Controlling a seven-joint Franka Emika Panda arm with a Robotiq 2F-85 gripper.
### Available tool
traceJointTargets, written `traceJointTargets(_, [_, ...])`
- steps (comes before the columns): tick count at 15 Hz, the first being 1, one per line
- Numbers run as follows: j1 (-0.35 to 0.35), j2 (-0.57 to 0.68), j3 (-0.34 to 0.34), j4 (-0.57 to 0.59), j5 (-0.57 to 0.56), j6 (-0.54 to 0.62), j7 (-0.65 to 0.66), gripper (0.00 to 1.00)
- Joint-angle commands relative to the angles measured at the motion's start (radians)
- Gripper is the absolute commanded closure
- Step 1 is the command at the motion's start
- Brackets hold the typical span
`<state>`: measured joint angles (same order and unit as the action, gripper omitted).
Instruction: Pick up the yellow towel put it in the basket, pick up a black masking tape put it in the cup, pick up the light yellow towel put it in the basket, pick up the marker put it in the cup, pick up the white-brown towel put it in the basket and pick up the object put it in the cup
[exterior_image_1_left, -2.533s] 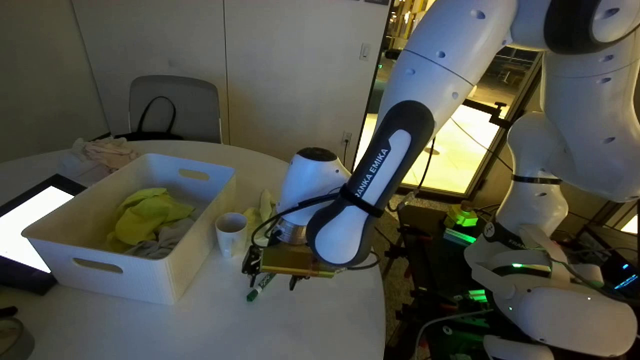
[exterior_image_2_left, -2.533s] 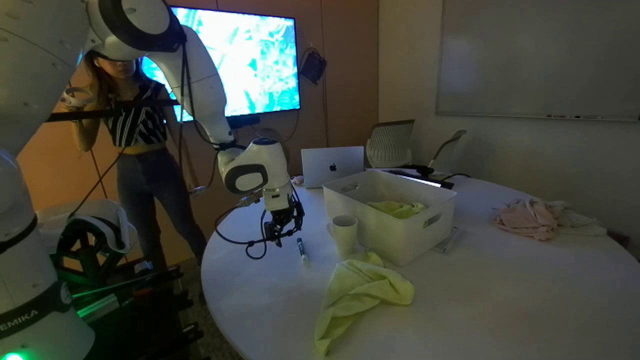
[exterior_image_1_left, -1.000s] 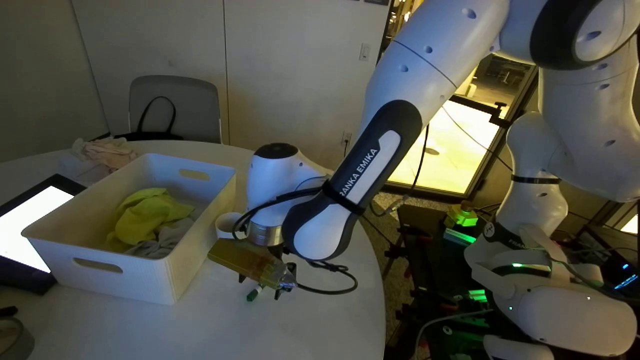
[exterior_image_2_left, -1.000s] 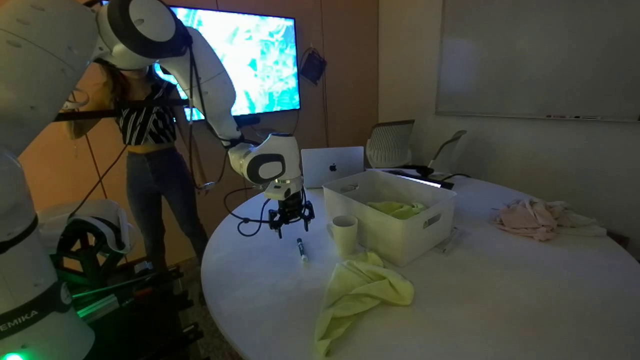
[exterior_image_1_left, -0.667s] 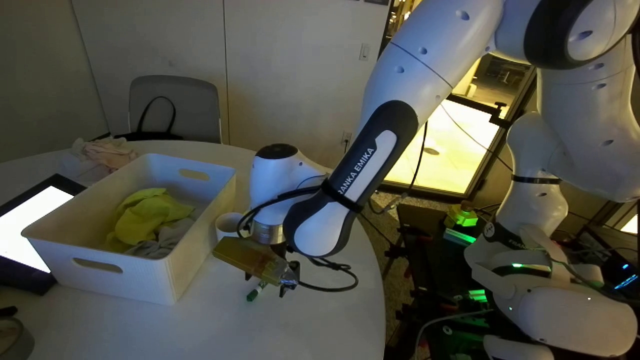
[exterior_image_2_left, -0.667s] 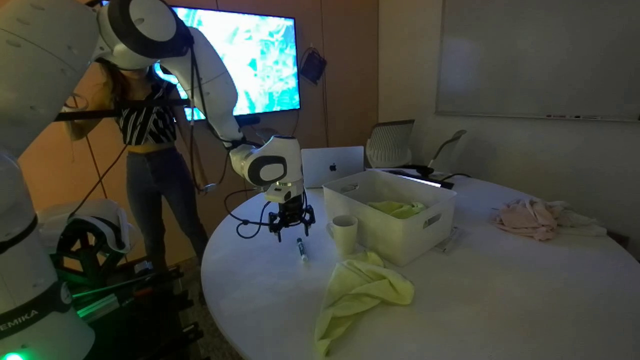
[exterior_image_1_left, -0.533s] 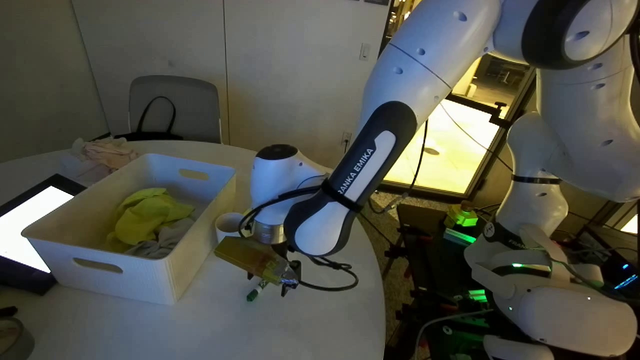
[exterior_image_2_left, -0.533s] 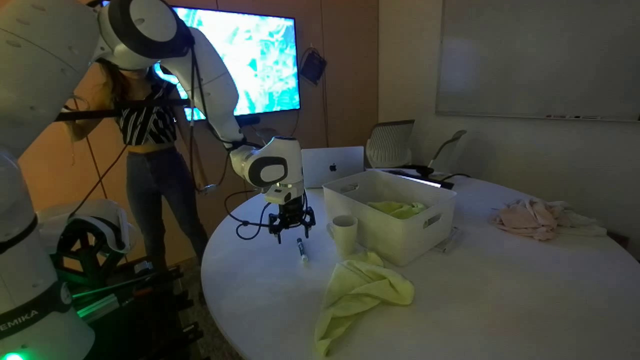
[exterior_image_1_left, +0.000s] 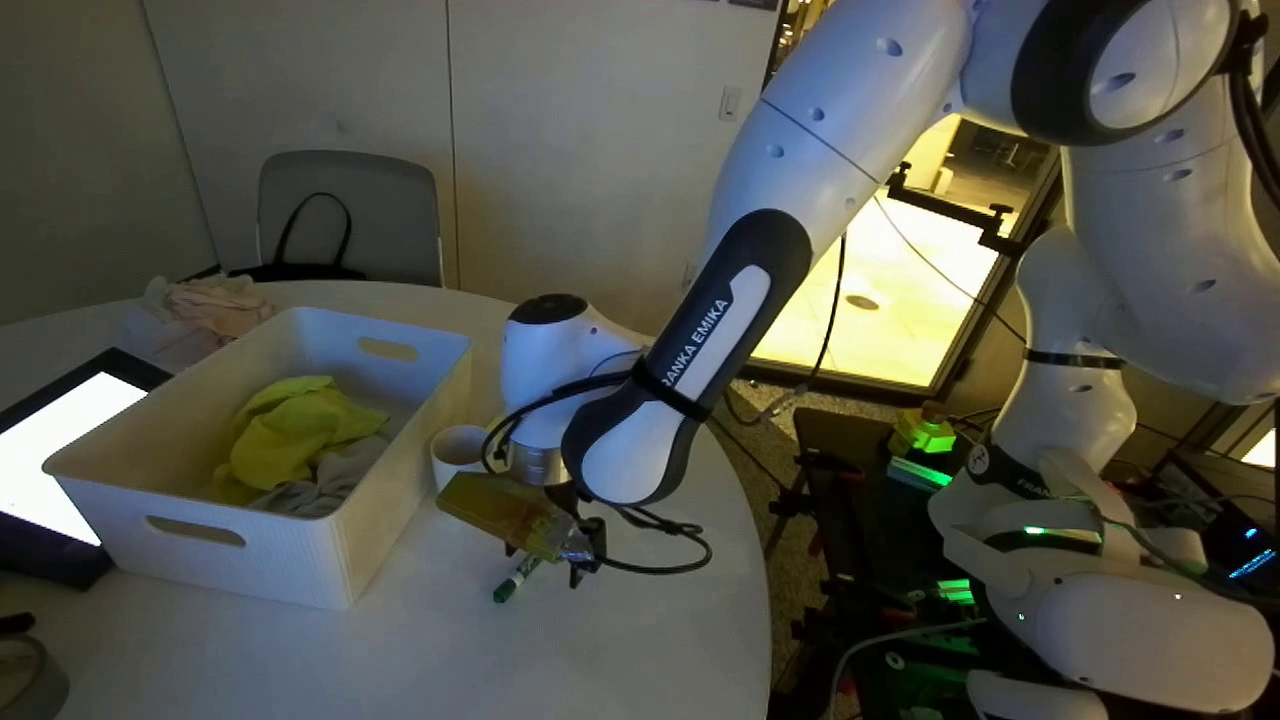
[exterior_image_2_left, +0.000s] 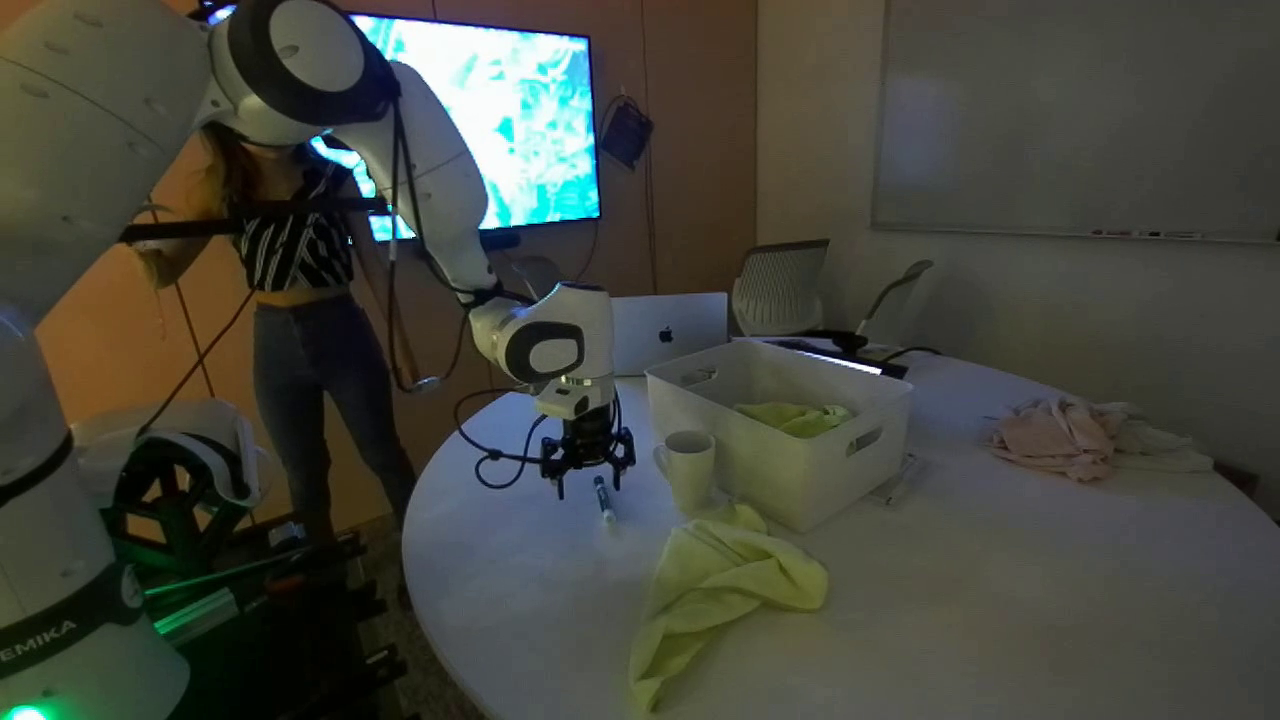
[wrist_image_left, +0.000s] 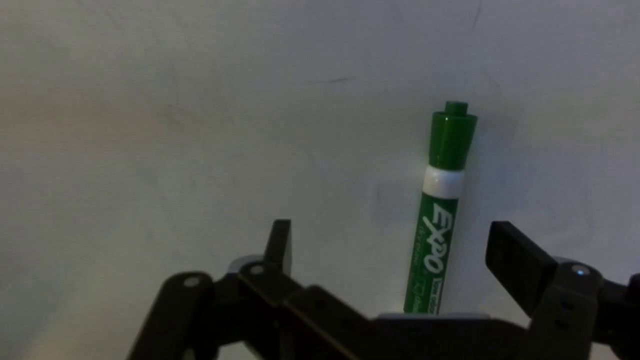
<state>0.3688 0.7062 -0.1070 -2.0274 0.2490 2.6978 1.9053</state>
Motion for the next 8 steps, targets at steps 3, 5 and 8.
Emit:
traceJointTargets(3, [-0.065,0.037,0.060,0.048,-0.008,-0.002,-0.010,0.00])
traceJointTargets(5, [-0.076,0.051,0.071,0.058,-0.006,0.000,-0.012,0.00])
traceJointTargets(8, [-0.086,0.063,0.081,0.065,-0.004,0.003,-0.013,0.00])
